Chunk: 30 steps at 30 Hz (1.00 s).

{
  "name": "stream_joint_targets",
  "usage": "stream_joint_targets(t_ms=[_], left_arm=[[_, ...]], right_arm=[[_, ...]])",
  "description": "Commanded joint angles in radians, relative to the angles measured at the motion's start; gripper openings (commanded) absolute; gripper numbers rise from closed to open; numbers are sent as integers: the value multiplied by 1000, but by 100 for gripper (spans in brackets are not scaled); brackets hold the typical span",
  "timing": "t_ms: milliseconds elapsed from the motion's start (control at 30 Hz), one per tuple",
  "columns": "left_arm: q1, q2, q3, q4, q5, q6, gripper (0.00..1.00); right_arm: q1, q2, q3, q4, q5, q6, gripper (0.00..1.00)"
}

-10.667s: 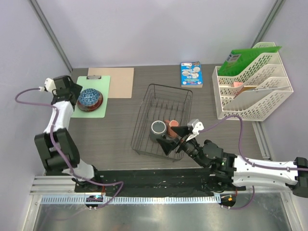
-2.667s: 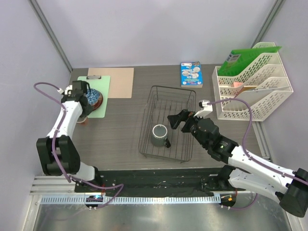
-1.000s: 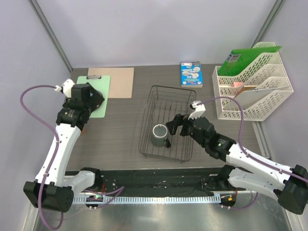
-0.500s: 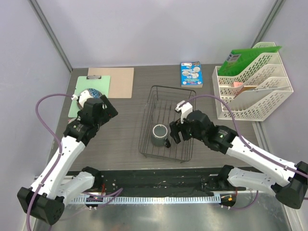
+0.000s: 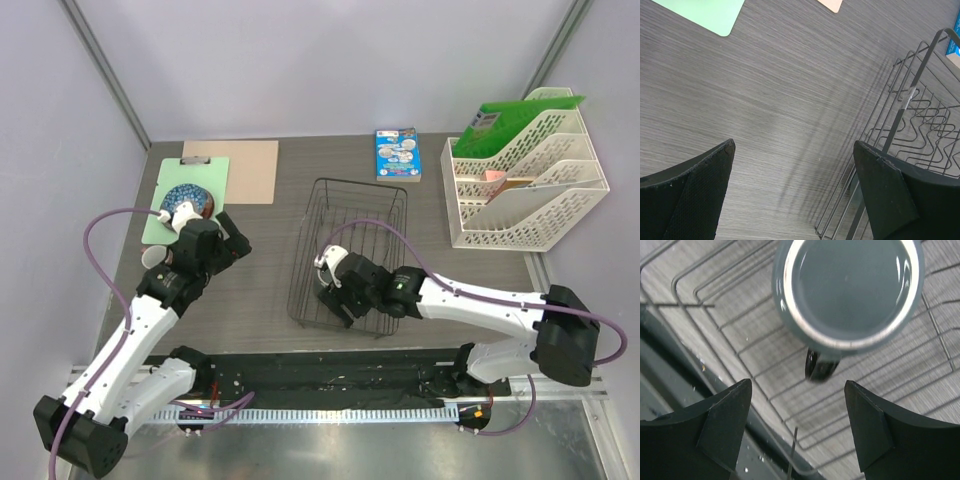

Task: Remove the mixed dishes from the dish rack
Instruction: Pick up the cup from the dish rack.

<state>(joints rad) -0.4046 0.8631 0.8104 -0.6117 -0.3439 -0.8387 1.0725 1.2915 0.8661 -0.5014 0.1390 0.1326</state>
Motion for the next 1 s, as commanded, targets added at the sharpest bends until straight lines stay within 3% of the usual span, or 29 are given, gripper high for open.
stream_joint_targets(t_ms=[0,500,967], left_arm=[[-3,-15,-2,29,-3,-7,100],[-5,-4,-20,46,5,-11,100],[-7,-26,-45,46,3,-13,98]], right_arm=[[3,46,7,124,23,9,79],[-13,126,-61,254,63,-1,65],[-17,106,-113,343,113,33,33]])
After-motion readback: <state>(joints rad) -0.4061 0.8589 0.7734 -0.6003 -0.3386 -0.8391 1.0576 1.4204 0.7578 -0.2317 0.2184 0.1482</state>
